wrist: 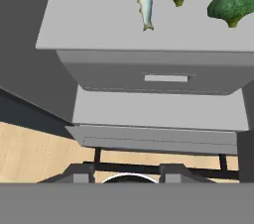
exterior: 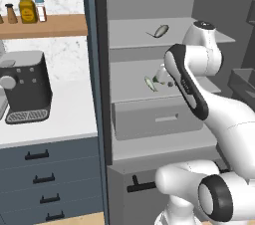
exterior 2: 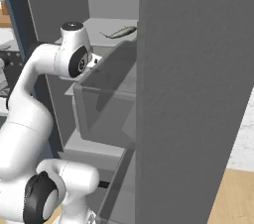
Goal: Place one broccoli and one fish in each tupperware on the nearby counter, to pack two identical lunches.
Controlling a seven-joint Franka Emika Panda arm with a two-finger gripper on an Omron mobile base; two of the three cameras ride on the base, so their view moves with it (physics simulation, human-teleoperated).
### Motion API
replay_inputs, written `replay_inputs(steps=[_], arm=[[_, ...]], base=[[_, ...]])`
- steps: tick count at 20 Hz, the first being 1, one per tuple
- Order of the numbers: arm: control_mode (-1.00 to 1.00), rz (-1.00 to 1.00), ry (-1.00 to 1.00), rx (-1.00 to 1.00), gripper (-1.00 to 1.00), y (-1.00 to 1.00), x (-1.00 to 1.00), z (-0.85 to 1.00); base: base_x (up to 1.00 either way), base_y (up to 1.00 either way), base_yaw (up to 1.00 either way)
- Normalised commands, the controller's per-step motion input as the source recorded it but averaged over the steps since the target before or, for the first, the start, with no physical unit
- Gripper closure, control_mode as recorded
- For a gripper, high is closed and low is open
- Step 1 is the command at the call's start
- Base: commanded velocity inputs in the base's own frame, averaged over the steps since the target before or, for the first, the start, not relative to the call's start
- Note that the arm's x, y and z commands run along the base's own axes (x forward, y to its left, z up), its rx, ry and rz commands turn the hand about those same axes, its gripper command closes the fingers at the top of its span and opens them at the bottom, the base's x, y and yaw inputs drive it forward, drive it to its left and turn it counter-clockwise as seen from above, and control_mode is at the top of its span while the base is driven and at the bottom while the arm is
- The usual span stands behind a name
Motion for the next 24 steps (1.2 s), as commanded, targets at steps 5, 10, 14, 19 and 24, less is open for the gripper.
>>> replay_inputs(steps=[5, 10, 14, 19, 24], arm=[[-1.00, 0.01, -0.05, 0.00, -1.00, 0.00, -0.34, 0.01], [-1.00, 0.00, 0.00, 0.00, -1.00, -0.01, -0.08, -0.04], [-1.00, 0.00, 0.00, 0.00, -1.00, -0.11, 0.18, -0.62], [-1.00, 0.00, 0.00, 0.00, -1.00, 0.00, 0.86, -0.93], [-1.00, 0.00, 0.05, 0.00, -1.00, -0.11, 1.00, -0.56]], base=[[0.00, 0.00, 0.00], [0.00, 0.00, 0.00], [0.00, 0.00, 0.00], [0.00, 0.00, 0.00], [0.00, 0.00, 0.00]])
